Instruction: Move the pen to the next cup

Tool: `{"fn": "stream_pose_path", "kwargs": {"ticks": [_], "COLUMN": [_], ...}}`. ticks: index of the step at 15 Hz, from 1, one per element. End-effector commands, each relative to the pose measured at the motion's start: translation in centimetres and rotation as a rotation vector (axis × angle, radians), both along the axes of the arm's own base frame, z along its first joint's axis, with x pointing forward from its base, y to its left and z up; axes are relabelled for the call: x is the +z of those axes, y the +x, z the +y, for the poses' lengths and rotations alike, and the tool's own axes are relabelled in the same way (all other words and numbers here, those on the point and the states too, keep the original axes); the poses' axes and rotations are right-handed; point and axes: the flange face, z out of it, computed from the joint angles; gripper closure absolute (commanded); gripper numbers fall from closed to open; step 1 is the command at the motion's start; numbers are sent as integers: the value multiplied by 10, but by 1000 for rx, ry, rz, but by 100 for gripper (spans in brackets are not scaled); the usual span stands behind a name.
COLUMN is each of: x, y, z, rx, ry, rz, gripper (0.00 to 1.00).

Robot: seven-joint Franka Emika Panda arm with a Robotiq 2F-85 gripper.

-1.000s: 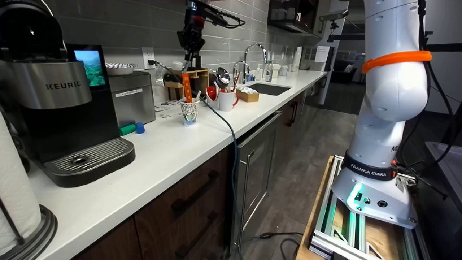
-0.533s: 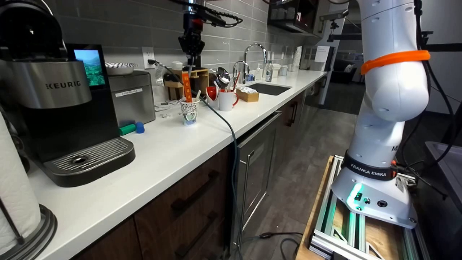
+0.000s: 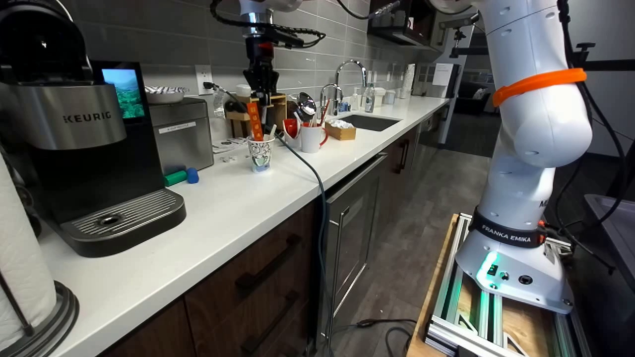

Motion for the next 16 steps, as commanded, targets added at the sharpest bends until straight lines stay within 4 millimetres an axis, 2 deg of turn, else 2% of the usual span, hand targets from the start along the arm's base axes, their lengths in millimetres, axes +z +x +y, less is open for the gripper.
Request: {"fn": "stream_pose_path", "kwargs": {"ticks": [1,4,10,16], "x": [-12,-21,-40,-69], "y": [4,7,27,43], "z": [4,5,8,22], "rx": [25,19,-78,-175], "ry": [-33,-57,-138,-145], "rz": [68,93,58,73], "gripper": [97,97,97,97]}}
